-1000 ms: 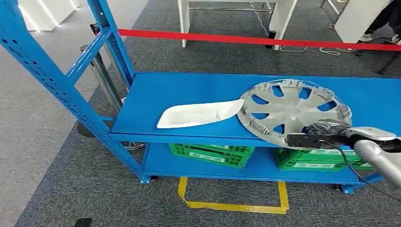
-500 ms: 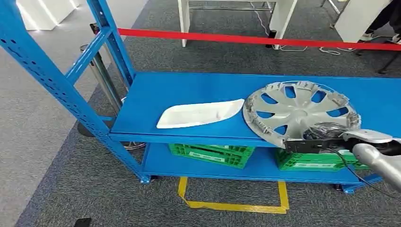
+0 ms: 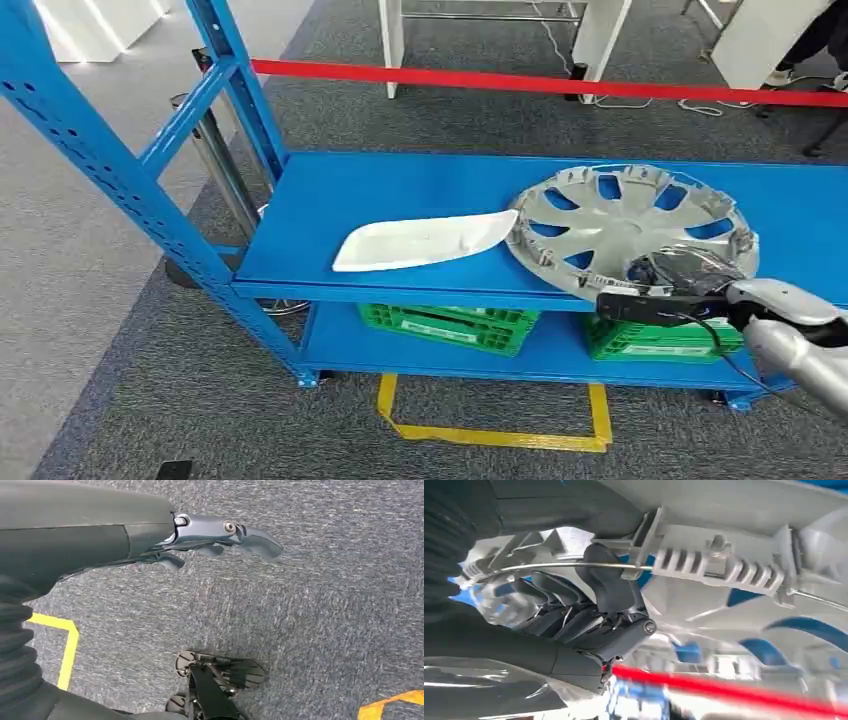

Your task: Take the parts from the cabinet and place them on the table.

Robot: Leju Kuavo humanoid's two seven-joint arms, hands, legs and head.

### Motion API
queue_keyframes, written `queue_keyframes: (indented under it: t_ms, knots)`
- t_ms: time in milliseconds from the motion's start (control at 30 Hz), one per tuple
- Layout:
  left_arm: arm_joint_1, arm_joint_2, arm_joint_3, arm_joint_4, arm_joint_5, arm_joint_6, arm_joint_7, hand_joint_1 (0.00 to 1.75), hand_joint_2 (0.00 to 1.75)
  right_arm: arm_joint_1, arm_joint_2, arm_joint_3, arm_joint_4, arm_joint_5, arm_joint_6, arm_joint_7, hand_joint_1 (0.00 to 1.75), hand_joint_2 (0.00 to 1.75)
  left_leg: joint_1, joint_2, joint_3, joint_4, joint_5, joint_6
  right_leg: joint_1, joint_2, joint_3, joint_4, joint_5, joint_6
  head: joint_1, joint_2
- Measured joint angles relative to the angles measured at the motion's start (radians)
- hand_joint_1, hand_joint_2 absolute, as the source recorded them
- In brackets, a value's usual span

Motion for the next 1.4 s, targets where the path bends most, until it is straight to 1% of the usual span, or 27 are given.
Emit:
queue_keyframes:
  t_ms: [33, 133, 233, 367, 533, 633, 800, 900, 967, 1133, 1233, 1400]
  knots:
    - [0.001, 0.000, 0.000, 0.000, 0.000, 0.003, -0.006, 0.00, 1.75, 0.057, 0.000, -0.041, -0.043, 0.010, -0.046, -0.018, 1.75, 1.75, 0.000, -0.003, -0.001, 0.000, 0.000, 0.000, 0.000, -0.002, 0.000, 0.000, 0.000, 0.000, 0.000, 0.000]
    - [0.003, -0.001, 0.009, 0.000, 0.017, -0.005, -0.024, 0.00, 1.75, 0.227, 0.013, -0.170, -0.174, 0.045, -0.154, -0.084, 1.75, 1.75, 0.000, -0.007, -0.005, 0.000, 0.000, 0.000, 0.000, -0.005, -0.002, 0.000, -0.002, 0.000, 0.000, 0.000]
    - [0.004, -0.002, 0.022, 0.000, 0.042, -0.020, -0.035, 0.00, 1.75, 0.375, 0.042, -0.280, -0.287, 0.078, -0.220, -0.143, 1.75, 1.75, 0.000, -0.006, -0.007, 0.000, 0.000, 0.000, 0.000, -0.005, -0.004, 0.000, -0.002, 0.000, 0.000, 0.000]
    - [0.004, -0.002, 0.041, 0.000, 0.069, -0.041, -0.047, 0.00, 1.75, 0.517, 0.094, -0.385, -0.406, 0.086, -0.280, -0.225, 1.75, 1.75, 0.000, -0.006, -0.007, -0.001, 0.000, 0.000, 0.000, -0.004, -0.005, 0.000, -0.002, 0.000, 0.000, 0.000]
    - [0.004, -0.002, 0.058, 0.000, 0.081, -0.056, -0.050, 0.00, 1.75, 0.634, 0.177, -0.463, -0.526, 0.057, -0.367, -0.337, 1.75, 1.75, 0.000, -0.006, -0.006, -0.001, 0.000, 0.000, 0.000, -0.004, -0.005, 0.000, -0.002, 0.000, 0.000, 0.000]
    - [0.004, -0.002, 0.063, 0.000, 0.082, -0.061, -0.061, 0.00, 1.75, 0.680, 0.226, -0.481, -0.585, 0.050, -0.409, -0.388, 1.75, 1.75, 0.000, -0.005, -0.006, -0.001, 0.000, 0.000, 0.000, -0.003, -0.005, 0.000, -0.002, 0.000, 0.000, 0.000]
    - [0.003, -0.002, 0.064, 0.000, 0.074, -0.063, -0.074, 0.00, 1.75, 0.730, 0.282, -0.484, -0.638, 0.049, -0.436, -0.432, 1.75, 1.75, 0.000, -0.005, -0.006, -0.001, 0.000, 0.000, 0.000, -0.003, -0.005, 0.000, -0.002, 0.000, 0.000, 0.000]
    - [0.003, -0.002, 0.064, 0.000, 0.077, -0.084, -0.092, 0.00, 1.75, 0.753, 0.314, -0.478, -0.651, 0.045, -0.447, -0.449, 1.75, 1.75, 0.000, -0.004, -0.006, -0.001, 0.000, 0.000, 0.000, -0.001, -0.005, 0.000, -0.002, 0.000, 0.000, 0.000]
    - [0.001, -0.002, 0.064, 0.000, 0.082, -0.083, -0.097, 0.00, 1.75, 0.763, 0.327, -0.474, -0.656, 0.033, -0.447, -0.462, 1.75, 1.75, 0.000, -0.003, -0.006, -0.001, 0.000, 0.000, 0.000, -0.001, -0.005, 0.000, -0.002, 0.000, 0.000, 0.000]
    - [0.000, -0.003, 0.069, 0.000, 0.091, -0.102, -0.107, 0.00, 1.75, 0.778, 0.365, -0.453, -0.658, -0.030, -0.445, -0.494, 1.75, 1.75, 0.000, -0.003, -0.006, -0.001, 0.000, 0.000, 0.000, -0.001, -0.005, 0.000, -0.002, 0.000, 0.000, 0.000]
    - [0.000, -0.005, 0.070, 0.000, 0.091, -0.113, -0.106, 0.00, 1.75, 0.781, 0.380, -0.439, -0.658, -0.065, -0.439, -0.500, 1.75, 1.75, 0.000, -0.003, -0.006, -0.001, 0.000, 0.000, 0.000, -0.001, -0.005, 0.000, -0.002, 0.000, 0.000, 0.000]
    - [0.000, -0.006, 0.071, 0.000, 0.091, -0.116, -0.103, 0.00, 1.75, 0.784, 0.392, -0.428, -0.658, -0.071, -0.437, -0.503, 1.75, 1.75, 0.000, -0.003, -0.006, -0.001, 0.000, 0.000, 0.000, -0.001, -0.005, 0.000, -0.002, 0.000, 0.000, 0.000]
